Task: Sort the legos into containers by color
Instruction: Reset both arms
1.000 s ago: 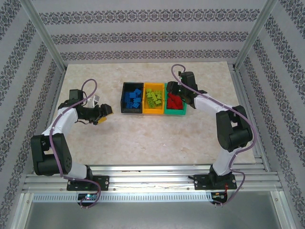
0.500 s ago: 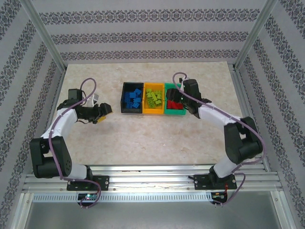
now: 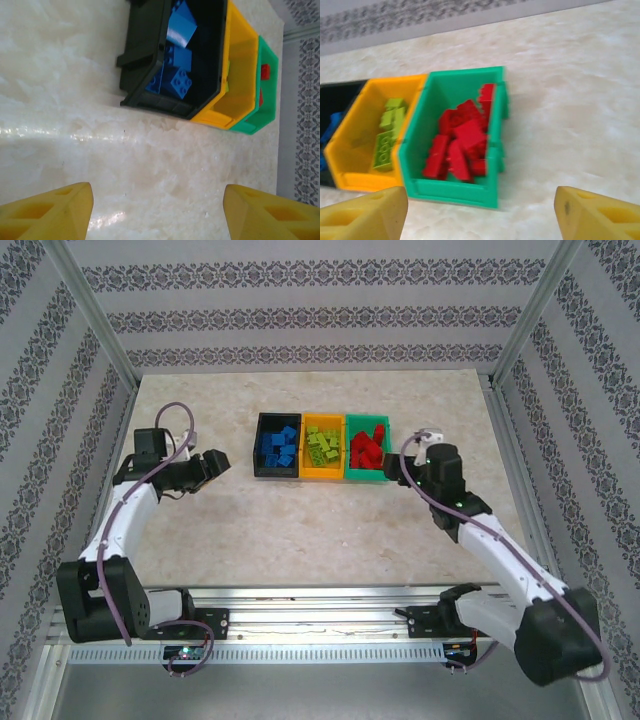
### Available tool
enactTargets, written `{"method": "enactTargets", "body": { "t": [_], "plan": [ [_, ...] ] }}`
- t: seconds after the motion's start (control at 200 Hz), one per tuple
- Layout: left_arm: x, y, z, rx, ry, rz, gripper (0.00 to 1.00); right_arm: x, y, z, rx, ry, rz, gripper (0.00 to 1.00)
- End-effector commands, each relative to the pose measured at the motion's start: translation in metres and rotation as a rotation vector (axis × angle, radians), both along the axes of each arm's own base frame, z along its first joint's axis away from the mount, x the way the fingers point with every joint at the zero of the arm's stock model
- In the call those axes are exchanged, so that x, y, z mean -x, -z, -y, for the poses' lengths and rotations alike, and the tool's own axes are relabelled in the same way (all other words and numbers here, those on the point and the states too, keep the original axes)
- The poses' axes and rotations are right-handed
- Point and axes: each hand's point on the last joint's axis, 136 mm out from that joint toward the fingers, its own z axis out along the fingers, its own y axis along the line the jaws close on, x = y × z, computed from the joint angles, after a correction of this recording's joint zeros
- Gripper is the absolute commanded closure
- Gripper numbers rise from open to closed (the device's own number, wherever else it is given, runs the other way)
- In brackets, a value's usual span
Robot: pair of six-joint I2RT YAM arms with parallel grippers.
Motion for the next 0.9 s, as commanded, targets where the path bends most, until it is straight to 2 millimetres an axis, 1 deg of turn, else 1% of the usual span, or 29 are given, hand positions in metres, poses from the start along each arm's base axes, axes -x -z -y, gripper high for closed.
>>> {"method": "enactTargets", "body": {
  "t": [0.0,0.04,0.07,0.135,0.15,0.19,0.255,0.305,0.35,0.425,0.56,0.57,0.59,0.625,0.685,0.759,0.819,0.894],
  "plan": [
    [-0.014,-0.014,-0.015,-0.036,-0.095,0.107,0.30,0.012,0.005,0.037,0.061,0.107,0.016,0.17],
    [-0.016,-0.016,-0.018,-0.043,-0.119,0.134,0.30,0.015,0.003,0.047,0.068,0.133,0.038,0.16],
    [-0.017,-0.017,-0.021,-0.046,-0.138,0.149,0.29,0.017,0.001,0.055,0.077,0.158,0.062,0.12],
    [-0.020,-0.019,-0.027,-0.055,-0.179,0.180,0.25,0.021,-0.002,0.071,0.103,0.230,0.112,0.04],
    [-0.020,-0.018,-0.027,-0.057,-0.187,0.183,0.25,0.022,0.000,0.074,0.111,0.246,0.116,0.02],
    [-0.023,-0.019,-0.032,-0.063,-0.214,0.201,0.22,0.025,0.000,0.085,0.132,0.300,0.146,0.02],
    [-0.026,-0.018,-0.037,-0.070,-0.244,0.227,0.22,0.027,0.002,0.104,0.162,0.400,0.177,0.02],
    [-0.030,-0.017,-0.041,-0.077,-0.264,0.253,0.22,0.026,0.007,0.116,0.179,0.448,0.167,0.02],
    [-0.033,-0.014,-0.045,-0.082,-0.283,0.269,0.19,0.024,0.011,0.123,0.190,0.470,0.144,0.02],
    [-0.039,-0.007,-0.052,-0.094,-0.319,0.283,0.19,0.018,0.017,0.129,0.203,0.490,0.116,0.02],
    [-0.046,0.005,-0.071,-0.121,-0.406,0.298,0.16,0.004,0.026,0.144,0.236,0.575,0.138,0.02],
    [-0.047,0.006,-0.072,-0.125,-0.412,0.301,0.14,0.003,0.026,0.145,0.236,0.583,0.143,0.02],
    [-0.047,0.006,-0.076,-0.132,-0.430,0.306,0.06,0.001,0.029,0.147,0.239,0.593,0.146,0.02],
    [-0.046,0.010,-0.083,-0.150,-0.461,0.307,0.00,-0.002,0.033,0.150,0.241,0.610,0.149,0.02],
    [-0.045,0.013,-0.095,-0.182,-0.513,0.315,0.00,-0.008,0.040,0.152,0.246,0.626,0.142,0.02],
    [-0.039,0.016,-0.110,-0.233,-0.567,0.324,0.00,-0.018,0.048,0.148,0.265,0.587,0.129,0.02],
    [-0.035,0.014,-0.120,-0.295,-0.596,0.345,0.00,-0.023,0.053,0.144,0.278,0.551,0.132,0.02],
    [-0.025,0.015,-0.133,-0.388,-0.640,0.360,0.00,-0.028,0.051,0.140,0.270,0.531,0.172,0.02]
  ]
}}
